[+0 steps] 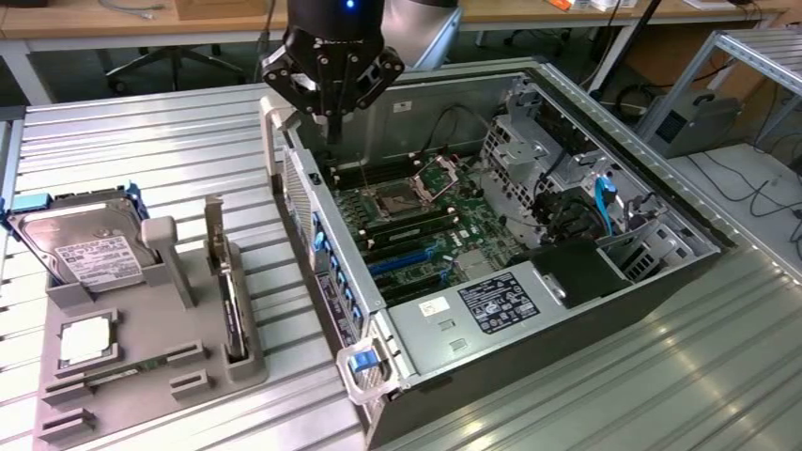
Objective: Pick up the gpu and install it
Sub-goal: 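Reach for the gpu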
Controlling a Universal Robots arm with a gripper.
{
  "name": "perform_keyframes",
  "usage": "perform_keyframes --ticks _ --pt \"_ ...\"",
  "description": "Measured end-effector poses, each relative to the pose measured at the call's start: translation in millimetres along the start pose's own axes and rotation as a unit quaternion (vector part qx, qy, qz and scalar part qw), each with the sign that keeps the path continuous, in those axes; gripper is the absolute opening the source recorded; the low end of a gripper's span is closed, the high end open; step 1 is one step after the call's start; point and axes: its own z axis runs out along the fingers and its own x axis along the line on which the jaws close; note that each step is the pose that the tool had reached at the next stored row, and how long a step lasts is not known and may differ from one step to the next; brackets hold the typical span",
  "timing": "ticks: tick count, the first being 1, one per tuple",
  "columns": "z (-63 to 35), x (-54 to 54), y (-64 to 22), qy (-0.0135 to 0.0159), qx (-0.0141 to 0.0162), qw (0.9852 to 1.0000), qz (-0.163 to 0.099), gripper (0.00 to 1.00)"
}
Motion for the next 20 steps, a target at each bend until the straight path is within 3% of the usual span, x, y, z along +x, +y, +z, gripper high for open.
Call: perform_keyframes --ticks 9,20 --pt "-0.5 15.3 -1.2 0.0 0.0 1.0 0.0 0.11" --pt "-1.2 43.3 -3.3 -0.0003 0.0 1.0 0.0 0.11"
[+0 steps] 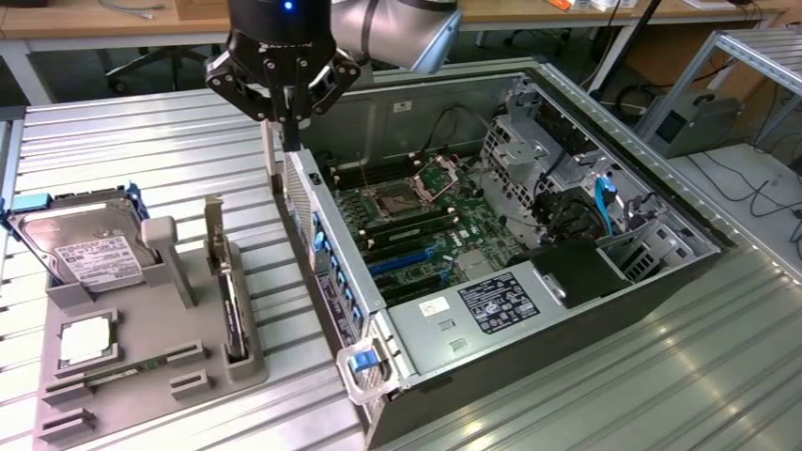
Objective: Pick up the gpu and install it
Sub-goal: 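Reach for the gpu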
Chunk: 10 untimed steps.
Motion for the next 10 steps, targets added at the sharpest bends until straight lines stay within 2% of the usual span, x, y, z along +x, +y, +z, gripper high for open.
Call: perform_keyframes --ticks 10 --pt "-0.7 24.4 -1.8 -0.0004 -0.0001 1.0 0.0 0.11"
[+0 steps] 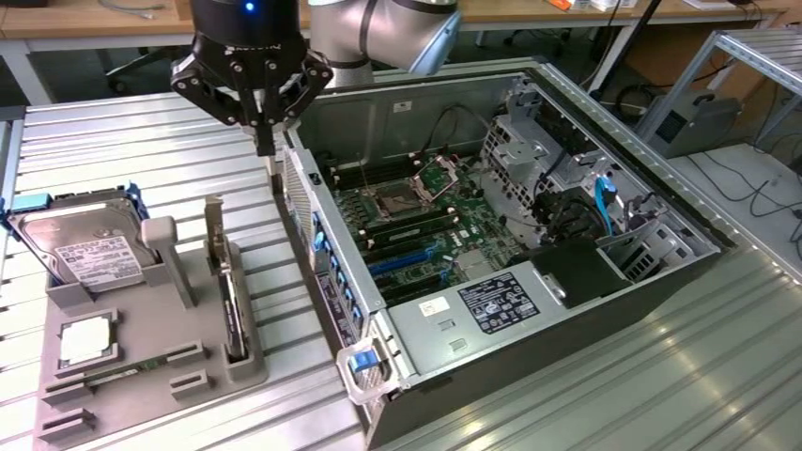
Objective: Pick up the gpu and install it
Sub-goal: 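Reach for the gpu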
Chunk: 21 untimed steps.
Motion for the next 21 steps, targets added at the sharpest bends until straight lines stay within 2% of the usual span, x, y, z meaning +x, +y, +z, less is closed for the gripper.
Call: perform_keyframes --ticks 9,13,19,21 --pt "-0.7 23.8 -1.8 -0.0005 0.0 1.0 0.0 0.11" --pt "-1.2 39.8 -3.0 -0.0005 0.0 1.0 0.0 0.11" --pt "-1.6 51.6 -3.9 -0.0006 0.0 1.0 0.0 0.11" --pt "-1.6 52.5 -3.9 -0.0006 0.0 1.0 0.0 0.11"
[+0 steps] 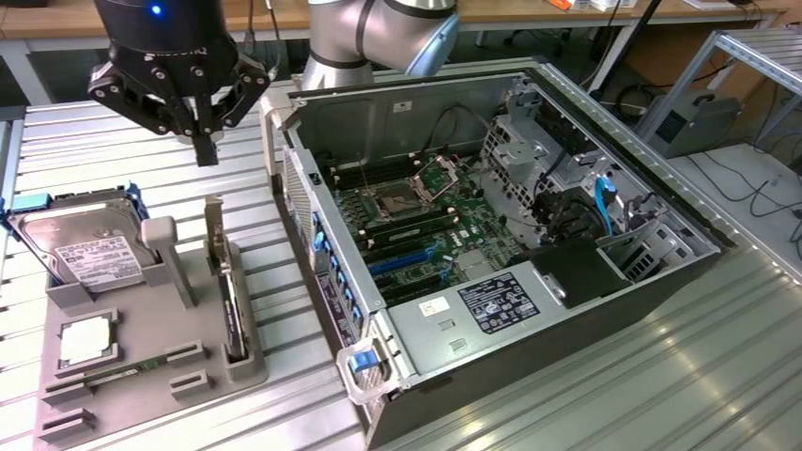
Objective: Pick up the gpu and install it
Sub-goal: 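Reach for the gpu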
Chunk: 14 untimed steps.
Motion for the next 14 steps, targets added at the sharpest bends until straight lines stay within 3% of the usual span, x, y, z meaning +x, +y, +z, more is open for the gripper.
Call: perform_keyframes --ticks 8,14 --pt "-0.1 0.3 -2.1 0.0 -0.0001 1.0 0.0 0.11" --pt "-0.5 -0.1 -12.2 0.0001 -0.0014 1.0 0.0 0.11"
